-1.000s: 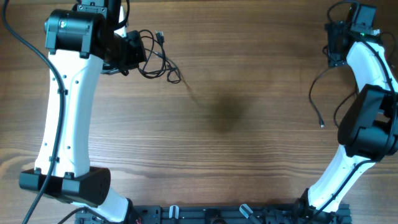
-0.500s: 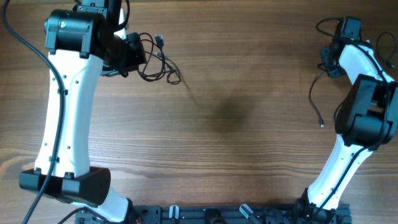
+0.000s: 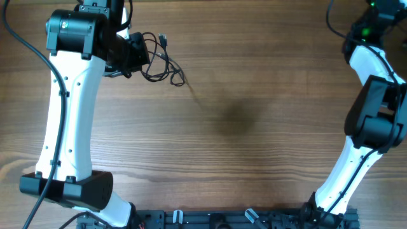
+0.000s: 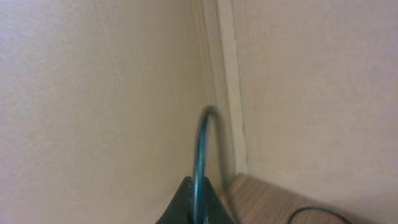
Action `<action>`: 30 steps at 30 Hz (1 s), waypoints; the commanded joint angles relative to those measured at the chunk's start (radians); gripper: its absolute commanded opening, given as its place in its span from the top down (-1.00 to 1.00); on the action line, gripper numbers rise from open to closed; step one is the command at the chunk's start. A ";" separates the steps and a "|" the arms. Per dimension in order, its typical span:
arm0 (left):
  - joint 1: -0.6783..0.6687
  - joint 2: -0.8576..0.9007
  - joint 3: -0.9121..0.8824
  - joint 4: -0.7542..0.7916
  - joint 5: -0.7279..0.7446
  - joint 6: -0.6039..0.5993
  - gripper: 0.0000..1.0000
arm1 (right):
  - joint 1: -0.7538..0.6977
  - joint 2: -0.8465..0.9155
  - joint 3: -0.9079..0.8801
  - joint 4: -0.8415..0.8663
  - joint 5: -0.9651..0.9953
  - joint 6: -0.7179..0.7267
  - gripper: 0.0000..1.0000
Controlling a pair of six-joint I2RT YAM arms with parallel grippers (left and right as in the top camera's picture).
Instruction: Untangle cables
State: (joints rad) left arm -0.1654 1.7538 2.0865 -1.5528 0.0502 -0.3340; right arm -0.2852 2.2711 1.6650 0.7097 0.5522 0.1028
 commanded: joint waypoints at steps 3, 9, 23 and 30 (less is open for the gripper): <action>-0.001 -0.020 0.005 0.019 0.002 0.013 0.92 | -0.119 0.003 0.005 0.025 -0.147 0.035 0.91; -0.001 -0.020 0.005 0.023 0.006 0.007 0.92 | -0.240 0.050 0.005 0.073 -0.225 0.109 0.91; -0.001 -0.020 0.005 0.070 0.039 -0.018 0.92 | -0.269 0.275 0.005 -0.062 -0.239 0.165 0.91; -0.001 -0.020 0.005 0.071 0.052 -0.018 0.92 | -0.268 0.276 0.005 -0.113 -0.240 0.185 -0.09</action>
State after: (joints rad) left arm -0.1654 1.7538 2.0865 -1.4872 0.0769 -0.3420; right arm -0.5571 2.5191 1.6650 0.6140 0.3210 0.2668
